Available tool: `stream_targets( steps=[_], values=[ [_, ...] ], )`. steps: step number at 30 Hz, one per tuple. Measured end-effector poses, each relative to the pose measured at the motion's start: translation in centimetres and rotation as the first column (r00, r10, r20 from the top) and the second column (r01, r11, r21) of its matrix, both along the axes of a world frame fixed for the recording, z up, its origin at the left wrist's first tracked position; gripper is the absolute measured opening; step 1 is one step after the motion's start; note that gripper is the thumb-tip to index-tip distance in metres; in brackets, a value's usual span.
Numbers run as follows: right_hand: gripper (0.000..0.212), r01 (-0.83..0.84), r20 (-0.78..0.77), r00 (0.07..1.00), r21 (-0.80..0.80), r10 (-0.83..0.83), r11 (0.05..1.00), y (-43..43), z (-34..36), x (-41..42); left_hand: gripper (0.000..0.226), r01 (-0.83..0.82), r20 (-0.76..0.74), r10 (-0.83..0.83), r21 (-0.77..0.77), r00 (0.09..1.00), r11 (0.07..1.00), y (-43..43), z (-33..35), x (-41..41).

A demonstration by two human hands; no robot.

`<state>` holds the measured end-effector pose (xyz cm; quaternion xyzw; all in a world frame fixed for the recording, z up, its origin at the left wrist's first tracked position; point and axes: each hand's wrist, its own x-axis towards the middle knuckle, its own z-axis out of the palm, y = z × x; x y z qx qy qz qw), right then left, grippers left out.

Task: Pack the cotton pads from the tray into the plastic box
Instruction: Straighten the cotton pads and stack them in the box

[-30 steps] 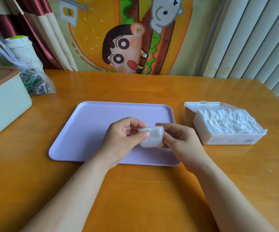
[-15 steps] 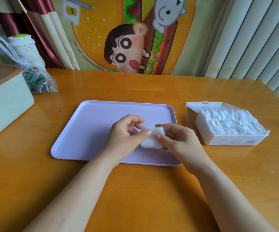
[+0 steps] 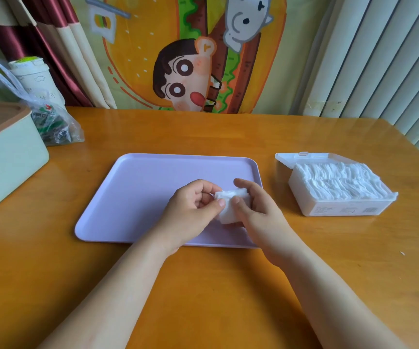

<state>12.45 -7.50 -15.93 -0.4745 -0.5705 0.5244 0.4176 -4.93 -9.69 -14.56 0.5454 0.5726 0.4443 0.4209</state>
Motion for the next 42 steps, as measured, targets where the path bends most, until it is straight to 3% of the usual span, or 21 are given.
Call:
stream_targets(
  steps=[3, 5, 8, 12, 15, 18, 21, 25, 28, 32, 37, 42],
  values=[
    [0.044, 0.092, -0.023, 0.996, 0.034, -0.091, 0.995, 0.1, 0.2, 0.3, 0.051, 0.022, -0.375, 0.078, 0.255, 0.924, 0.967, -0.4, -0.7, 0.0],
    [0.049, 0.121, -0.039, 0.992, 0.018, -0.12, 0.992, -0.1, 0.6, 0.5, 0.071, 0.133, -0.464, 0.005, 0.264, 0.886, 0.955, -0.7, -0.6, 0.2],
    [0.055, 0.087, -0.06, 0.994, -0.019, -0.088, 0.996, -0.6, 1.3, 0.5, 0.07, 0.148, -0.52, -0.001, 0.242, 0.854, 0.959, -0.7, -0.7, 1.1],
    [0.054, 0.031, -0.131, 0.99, -0.112, -0.045, 0.993, -0.6, 1.4, 0.8, 0.053, 0.07, -0.456, 0.101, 0.344, 0.884, 0.937, -0.7, -0.6, 1.7],
    [0.035, -0.084, -0.155, 0.986, -0.145, 0.061, 0.986, -0.5, 1.3, 1.3, 0.044, 0.043, -0.41, 0.125, 0.376, 0.903, 0.925, -0.5, -0.8, 1.5],
    [0.028, -0.067, -0.178, 0.983, -0.157, 0.038, 0.985, -0.4, 1.4, 1.4, 0.056, 0.078, -0.332, 0.024, 0.29, 0.943, 0.954, -0.6, -0.8, 1.5],
    [0.028, -0.018, -0.2, 0.98, -0.165, -0.015, 0.986, -0.4, 1.8, 1.2, 0.065, 0.068, -0.145, -0.042, 0.178, 0.989, 0.982, -0.7, -0.3, 1.2],
    [0.027, -0.032, -0.213, 0.977, -0.157, -0.003, 0.987, -0.4, 2.9, 1.5, 0.044, 0.065, 0.057, -0.071, 0.107, 0.996, 0.992, -0.2, 0.9, 1.1],
    [0.027, -0.03, -0.181, 0.983, -0.122, 0.008, 0.992, -0.2, 3.8, 1.9, 0.028, 0.025, 0.043, -0.031, 0.128, 0.999, 0.991, 0.2, 1.9, 1.8],
    [0.025, 0.003, -0.122, 0.992, -0.086, -0.013, 0.996, 0.4, 5.9, 3.6, 0.023, -0.003, -0.013, 0.006, 0.192, 1.0, 0.981, 1.3, 4.0, 3.7],
    [0.02, 0.056, -0.12, 0.99, -0.093, -0.067, 0.994, 1.1, 7.7, 9.3, 0.023, 0.114, -0.01, -0.114, 0.202, 0.993, 0.973, 3.3, 5.9, 8.9],
    [0.026, 0.252, -0.002, 0.968, -0.01, -0.252, 0.968, 2.7, 8.9, 17.0, 0.024, 0.229, -0.099, -0.21, 0.239, 0.973, 0.944, 6.1, 6.7, 15.9]
  ],
)
